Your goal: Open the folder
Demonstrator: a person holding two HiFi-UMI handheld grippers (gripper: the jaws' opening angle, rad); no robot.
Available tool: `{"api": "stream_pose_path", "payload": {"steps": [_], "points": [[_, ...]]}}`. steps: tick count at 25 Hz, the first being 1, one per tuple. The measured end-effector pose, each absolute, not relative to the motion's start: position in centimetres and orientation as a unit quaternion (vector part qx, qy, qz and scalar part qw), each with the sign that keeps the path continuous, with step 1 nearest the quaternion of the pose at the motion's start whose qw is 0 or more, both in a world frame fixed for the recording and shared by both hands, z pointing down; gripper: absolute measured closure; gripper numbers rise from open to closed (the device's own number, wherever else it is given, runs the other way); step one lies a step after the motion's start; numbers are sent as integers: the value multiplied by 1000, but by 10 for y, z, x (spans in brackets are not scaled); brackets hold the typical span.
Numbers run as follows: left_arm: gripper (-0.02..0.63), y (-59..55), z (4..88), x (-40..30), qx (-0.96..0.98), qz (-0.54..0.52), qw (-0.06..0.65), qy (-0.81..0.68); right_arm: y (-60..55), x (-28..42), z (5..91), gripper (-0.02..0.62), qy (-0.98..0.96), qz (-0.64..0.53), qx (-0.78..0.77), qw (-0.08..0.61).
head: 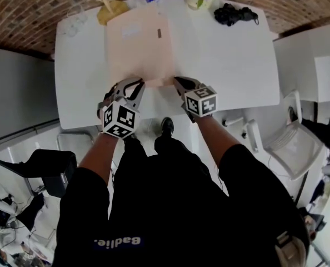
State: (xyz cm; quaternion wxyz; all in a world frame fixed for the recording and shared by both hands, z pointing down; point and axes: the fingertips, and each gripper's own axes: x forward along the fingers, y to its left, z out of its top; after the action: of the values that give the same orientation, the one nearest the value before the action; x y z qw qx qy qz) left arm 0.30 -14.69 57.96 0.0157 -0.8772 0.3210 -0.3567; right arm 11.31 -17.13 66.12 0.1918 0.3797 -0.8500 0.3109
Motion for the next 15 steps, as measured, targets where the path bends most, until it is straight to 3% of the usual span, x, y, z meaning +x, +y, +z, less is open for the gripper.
{"api": "stream_pose_path", "payload": {"steps": [15], "points": [[591, -143, 519, -83, -848, -140, -117, 498, -172, 114, 662, 566, -842, 311, 390, 208]]}}
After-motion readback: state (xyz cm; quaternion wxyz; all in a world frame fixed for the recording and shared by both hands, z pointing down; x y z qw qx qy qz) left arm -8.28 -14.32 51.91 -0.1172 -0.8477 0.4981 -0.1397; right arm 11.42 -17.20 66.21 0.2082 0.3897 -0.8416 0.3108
